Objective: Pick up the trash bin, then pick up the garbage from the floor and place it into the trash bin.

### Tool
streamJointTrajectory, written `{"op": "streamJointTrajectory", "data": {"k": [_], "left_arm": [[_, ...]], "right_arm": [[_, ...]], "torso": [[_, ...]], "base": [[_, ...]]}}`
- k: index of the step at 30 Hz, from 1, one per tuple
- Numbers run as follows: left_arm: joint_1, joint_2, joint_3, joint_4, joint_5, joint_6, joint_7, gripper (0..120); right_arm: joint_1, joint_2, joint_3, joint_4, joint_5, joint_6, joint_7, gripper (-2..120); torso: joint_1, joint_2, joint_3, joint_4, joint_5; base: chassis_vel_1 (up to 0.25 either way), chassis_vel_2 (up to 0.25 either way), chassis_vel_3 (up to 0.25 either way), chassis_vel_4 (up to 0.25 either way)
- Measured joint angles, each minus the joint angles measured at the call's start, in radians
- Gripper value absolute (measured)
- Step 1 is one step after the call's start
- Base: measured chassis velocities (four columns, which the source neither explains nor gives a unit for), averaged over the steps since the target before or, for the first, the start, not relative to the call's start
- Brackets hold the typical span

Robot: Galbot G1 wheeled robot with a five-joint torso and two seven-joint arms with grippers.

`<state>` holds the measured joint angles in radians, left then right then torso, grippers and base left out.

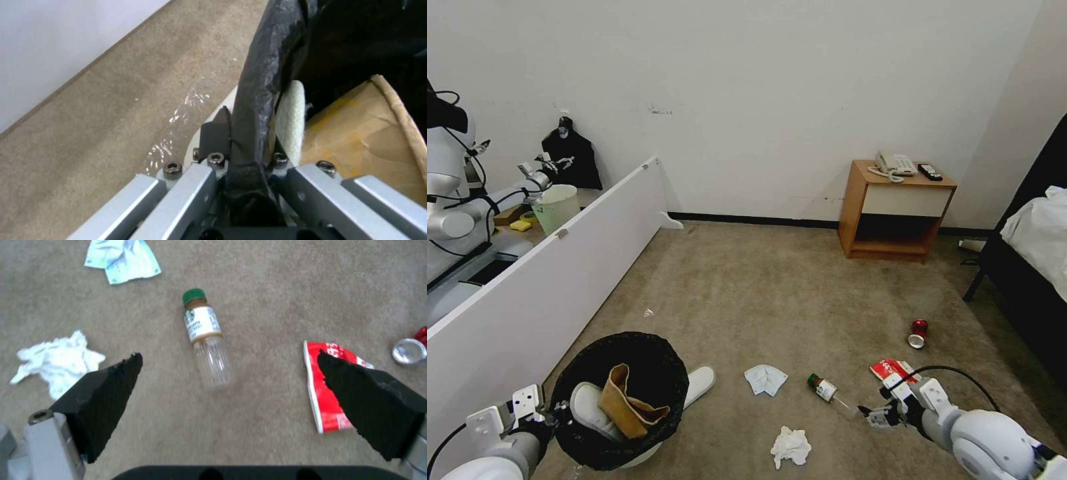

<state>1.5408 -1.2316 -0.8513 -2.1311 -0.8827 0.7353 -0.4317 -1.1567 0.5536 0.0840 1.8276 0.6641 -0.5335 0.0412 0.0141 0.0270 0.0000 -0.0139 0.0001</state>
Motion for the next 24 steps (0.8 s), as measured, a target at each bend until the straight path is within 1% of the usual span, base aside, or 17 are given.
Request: {"op": "streamJointTrajectory", "data": {"k": [2,3,4,6,7,9,12,14,16,20,21,23,24], "left_arm": [[-0.004,0.0,-0.001,0.008,0.001,0.0,0.0,1],[-0.004,0.0,-0.001,0.008,0.001,0.0,0.0,1],[-0.004,0.0,-0.002,0.009,0.001,0.0,0.0,1],[-0.005,0.0,-0.003,0.011,0.0,0.0,0.0,1],[-0.005,0.0,-0.003,0.011,0.0,0.0,0.0,1],[-0.003,-0.001,-0.005,0.013,0.001,0.0,0.0,1],[-0.002,-0.001,-0.005,0.014,0.001,0.0,0.0,1],[-0.002,-0.002,-0.009,0.014,0.001,0.0,0.0,1],[-0.002,-0.002,-0.01,0.014,0.001,0.0,0.0,1],[0.0,-0.002,-0.013,0.017,0.001,0.0,0.0,1],[0.001,-0.003,-0.014,0.018,0.001,0.0,0.0,1],[0.001,-0.004,-0.015,0.019,0.001,0.0,0.0,1],[0.002,-0.008,-0.015,0.021,0.002,0.0,0.0,1]], "right_arm": [[0.088,0.058,-0.08,-0.077,-0.014,0.008,0.0,100],[0.088,0.058,-0.08,-0.077,-0.014,0.008,0.0,100],[0.112,0.074,-0.104,-0.106,-0.024,0.017,-0.002,100],[0.161,0.11,-0.152,-0.175,-0.04,0.03,-0.009,100],[0.161,0.11,-0.152,-0.175,-0.04,0.03,-0.009,100],[0.201,0.144,-0.189,-0.241,-0.054,0.05,-0.017,100],[0.219,0.162,-0.209,-0.279,-0.064,0.06,-0.023,100],[0.249,0.2,-0.245,-0.342,-0.082,0.082,-0.03,100],[0.252,0.204,-0.249,-0.348,-0.084,0.084,-0.031,100],[0.284,0.237,-0.284,-0.405,-0.101,0.105,-0.042,100],[0.311,0.259,-0.308,-0.444,-0.112,0.122,-0.051,100],[0.324,0.269,-0.319,-0.462,-0.115,0.129,-0.055,100],[0.351,0.293,-0.341,-0.497,-0.123,0.143,-0.058,100]], "torso": [[0.0,0.0,0.0,-0.0001,-0.0001],[0.0,0.0,0.0,-0.0001,-0.0001],[0.0,0.0,0.0,-0.0001,-0.0004],[0.0,0.0,0.0,0.0,0.0002],[0.0,0.0,0.0,0.0,0.0002],[0.0,0.0,0.0,0.0002,-0.0002],[0.0,0.0,0.0,0.0,-0.0002],[0.0,0.0,0.0,-0.0001,0.0],[0.0,0.0,0.0,-0.0001,-0.0001],[0.0,0.0,0.0,0.0,-0.0001],[0.0,0.0,0.0,0.0001,-0.0002],[0.0,0.0,0.0,0.0,-0.0002],[0.0,0.0,0.0,0.0001,-0.0002]], "base": [[0.0,0.0,0.0,0.0],[0.0,0.0,0.0,0.0],[0.0,0.0,0.0,0.0],[0.0,0.0,0.0,0.0],[0.0,0.0,0.0,0.0],[0.0,0.0,0.0,0.0],[0.0,0.0,0.0,0.0],[0.0,0.0,0.0,0.0],[0.0,0.0,0.0,0.0],[0.0,0.0,0.0,0.0],[0.0,0.0,0.0,0.0],[0.0,0.0,0.0,0.0],[0.0,0.0,0.0,0.0]]}}
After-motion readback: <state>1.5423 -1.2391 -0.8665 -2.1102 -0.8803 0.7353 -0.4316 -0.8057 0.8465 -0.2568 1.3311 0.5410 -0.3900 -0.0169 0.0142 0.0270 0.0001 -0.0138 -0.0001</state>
